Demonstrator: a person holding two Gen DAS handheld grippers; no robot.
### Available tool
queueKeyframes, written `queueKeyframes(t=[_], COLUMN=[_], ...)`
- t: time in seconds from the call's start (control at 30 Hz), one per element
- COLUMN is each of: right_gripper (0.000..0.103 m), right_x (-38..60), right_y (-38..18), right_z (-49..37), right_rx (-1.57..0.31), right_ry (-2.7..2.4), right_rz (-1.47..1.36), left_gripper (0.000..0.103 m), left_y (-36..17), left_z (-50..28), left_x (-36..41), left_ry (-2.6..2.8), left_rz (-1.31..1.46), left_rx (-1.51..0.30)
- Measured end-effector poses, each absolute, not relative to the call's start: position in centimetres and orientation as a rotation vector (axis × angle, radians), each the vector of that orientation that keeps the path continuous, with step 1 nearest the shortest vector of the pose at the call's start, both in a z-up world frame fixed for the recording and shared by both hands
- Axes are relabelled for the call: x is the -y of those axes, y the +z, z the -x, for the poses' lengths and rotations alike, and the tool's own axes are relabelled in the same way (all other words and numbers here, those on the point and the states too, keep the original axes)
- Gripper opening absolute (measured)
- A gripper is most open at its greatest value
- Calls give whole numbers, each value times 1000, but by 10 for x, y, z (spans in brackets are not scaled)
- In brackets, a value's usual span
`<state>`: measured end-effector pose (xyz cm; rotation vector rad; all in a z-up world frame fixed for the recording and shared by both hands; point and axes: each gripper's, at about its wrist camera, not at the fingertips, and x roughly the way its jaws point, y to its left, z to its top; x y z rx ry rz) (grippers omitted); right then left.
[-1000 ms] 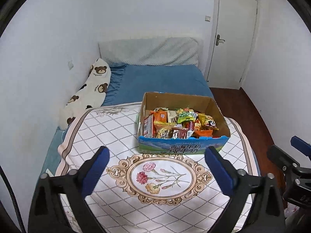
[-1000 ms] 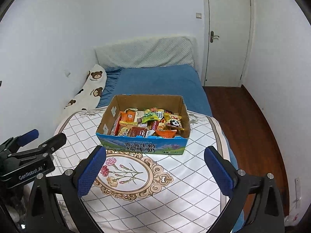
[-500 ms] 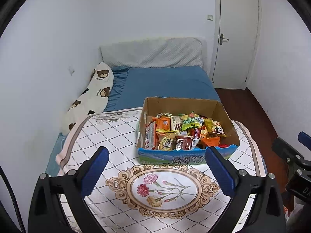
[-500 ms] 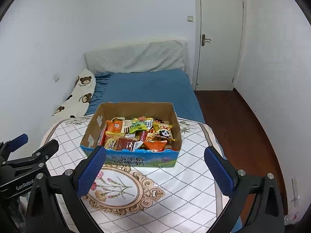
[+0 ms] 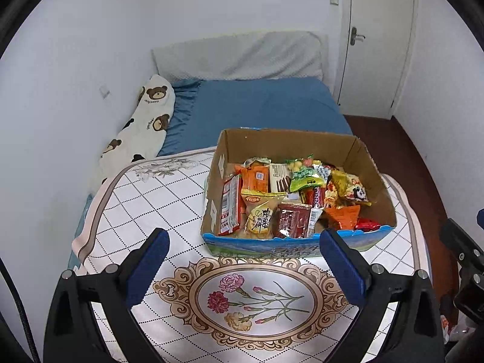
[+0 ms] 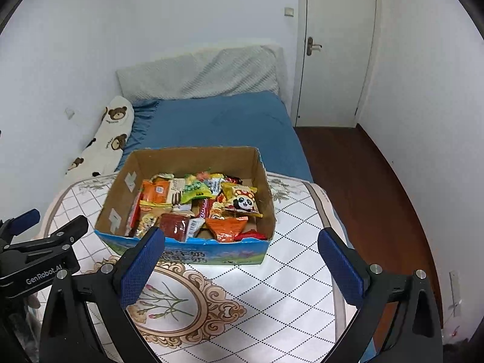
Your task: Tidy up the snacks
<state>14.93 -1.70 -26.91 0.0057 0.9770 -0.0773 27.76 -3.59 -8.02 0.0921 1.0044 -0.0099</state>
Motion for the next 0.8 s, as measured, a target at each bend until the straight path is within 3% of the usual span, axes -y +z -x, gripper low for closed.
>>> queueKeyframes(t=[0.8], right_gripper=[103], right_x=[16], right_y=[-298], right_z=[-169], right_rx=[-1031], right_ry=[-93], right_rz=[5], left_gripper=[102], left_y=[-92], left_z=[-289], left_x=[44], left_ry=[-24], left_rz=[-104], left_rx=[-1028])
